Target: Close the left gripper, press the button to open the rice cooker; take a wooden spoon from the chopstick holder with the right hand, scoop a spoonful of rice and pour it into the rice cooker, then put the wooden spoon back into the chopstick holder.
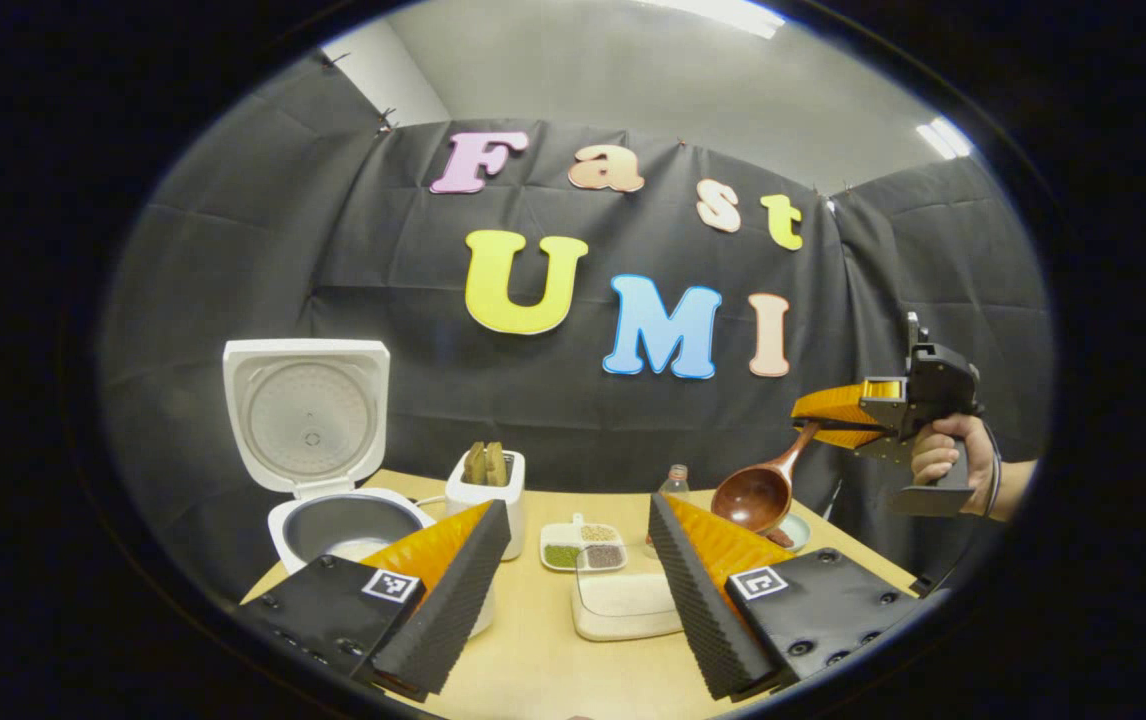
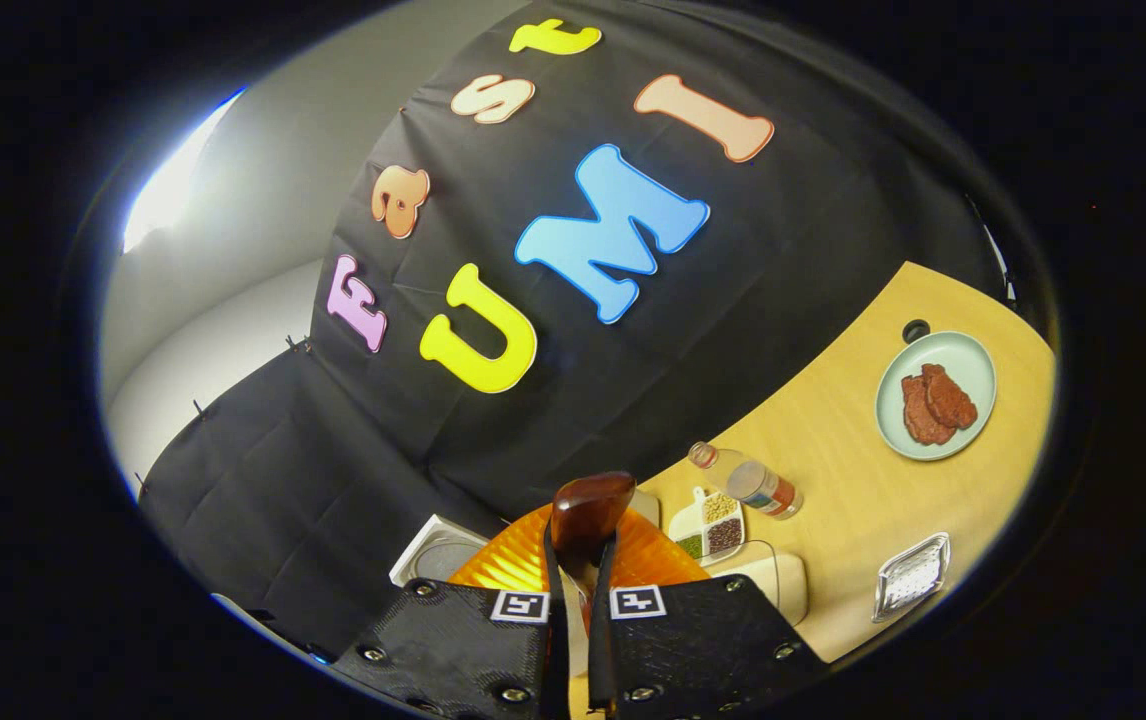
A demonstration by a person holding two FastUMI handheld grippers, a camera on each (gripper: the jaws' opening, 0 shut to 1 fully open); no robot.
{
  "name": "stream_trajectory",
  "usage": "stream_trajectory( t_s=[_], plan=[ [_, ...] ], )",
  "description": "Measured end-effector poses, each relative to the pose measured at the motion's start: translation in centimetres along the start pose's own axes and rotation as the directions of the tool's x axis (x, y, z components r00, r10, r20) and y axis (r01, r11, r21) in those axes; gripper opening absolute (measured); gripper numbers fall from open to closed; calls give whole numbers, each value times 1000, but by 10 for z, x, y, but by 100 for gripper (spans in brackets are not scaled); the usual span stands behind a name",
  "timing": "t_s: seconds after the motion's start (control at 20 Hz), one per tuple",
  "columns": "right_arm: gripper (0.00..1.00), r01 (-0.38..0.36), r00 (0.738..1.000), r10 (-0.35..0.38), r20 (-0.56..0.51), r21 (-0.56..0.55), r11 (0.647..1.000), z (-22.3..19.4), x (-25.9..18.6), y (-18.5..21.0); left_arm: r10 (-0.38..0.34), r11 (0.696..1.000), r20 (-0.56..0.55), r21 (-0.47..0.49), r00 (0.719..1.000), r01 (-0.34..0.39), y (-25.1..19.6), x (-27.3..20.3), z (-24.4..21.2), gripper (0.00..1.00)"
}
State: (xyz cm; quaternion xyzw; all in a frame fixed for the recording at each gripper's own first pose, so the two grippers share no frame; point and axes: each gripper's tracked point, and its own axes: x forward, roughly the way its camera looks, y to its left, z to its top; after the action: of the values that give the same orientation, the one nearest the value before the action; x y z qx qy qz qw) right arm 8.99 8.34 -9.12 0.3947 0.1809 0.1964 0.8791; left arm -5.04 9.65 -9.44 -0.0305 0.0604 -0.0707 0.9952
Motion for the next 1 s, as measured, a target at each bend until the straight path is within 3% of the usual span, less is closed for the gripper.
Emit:
stream_trajectory(
  t_s=[0.25,0.5,0.75,1.0],
  plan=[
    [7,90,995,-89,35,-37,995,17,-30,-39,-11,1000,-2,16,1000,11,-20,4,3,98],
    [8,219,974,-213,83,-75,973,29,-56,-90,-20,999,-20,29,1000,21,-33,5,-1,97],
    [8,358,932,-341,124,-161,920,26,-76,-134,-28,999,-31,30,999,28,-42,8,-3,97],
    [8,451,892,-434,126,-222,864,6,-77,-169,-29,999,-47,42,998,31,-47,11,-5,98]
  ],
)
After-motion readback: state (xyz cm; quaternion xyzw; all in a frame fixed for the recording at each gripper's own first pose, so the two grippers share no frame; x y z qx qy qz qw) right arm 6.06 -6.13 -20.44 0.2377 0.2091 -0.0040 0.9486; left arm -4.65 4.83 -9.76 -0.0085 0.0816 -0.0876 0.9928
